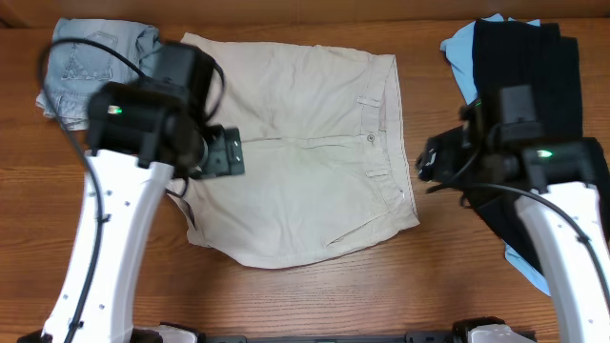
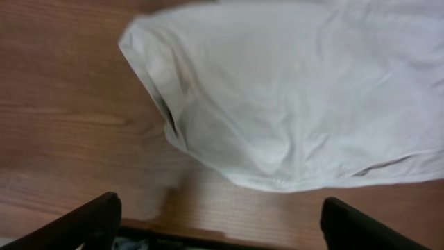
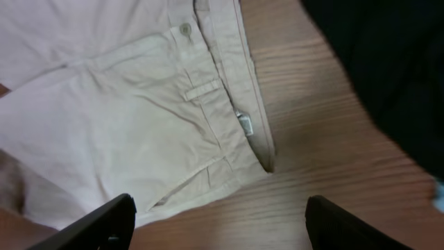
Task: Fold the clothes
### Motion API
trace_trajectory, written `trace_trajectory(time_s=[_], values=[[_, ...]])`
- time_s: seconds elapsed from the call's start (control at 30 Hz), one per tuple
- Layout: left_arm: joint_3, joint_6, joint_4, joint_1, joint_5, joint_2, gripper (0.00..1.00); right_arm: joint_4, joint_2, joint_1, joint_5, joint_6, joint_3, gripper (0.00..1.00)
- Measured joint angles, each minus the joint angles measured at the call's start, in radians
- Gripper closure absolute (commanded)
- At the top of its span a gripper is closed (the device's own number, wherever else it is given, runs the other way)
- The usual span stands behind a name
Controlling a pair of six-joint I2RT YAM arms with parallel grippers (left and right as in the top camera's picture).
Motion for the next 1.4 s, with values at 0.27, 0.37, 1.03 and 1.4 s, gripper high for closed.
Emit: trace_trajectory(time_s=[0.27,0.37,1.03,1.4], values=[[-0.373,-0.146,0.204,-0.121,-0.006,-0.003,0.17,0.289,0.011,0.0,-0.111,0.015,-0.349,0.22],[-0.465,-0.171,0.271,-0.125,-0.007,-0.003,0.17,0.39,0.011,0.0,-0.127,0.017,-0.448,0.25],[-0.535,-0.201,0.352,-0.125,-0.007,-0.003,0.18,0.715,0.042,0.0,-0.082,0.105,-0.717,0.96],[-0.536,-0.202,0.379,-0.125,-0.008,-0.003,0.16,0.525,0.046,-0.13,-0.094,0.114,-0.562,0.96]])
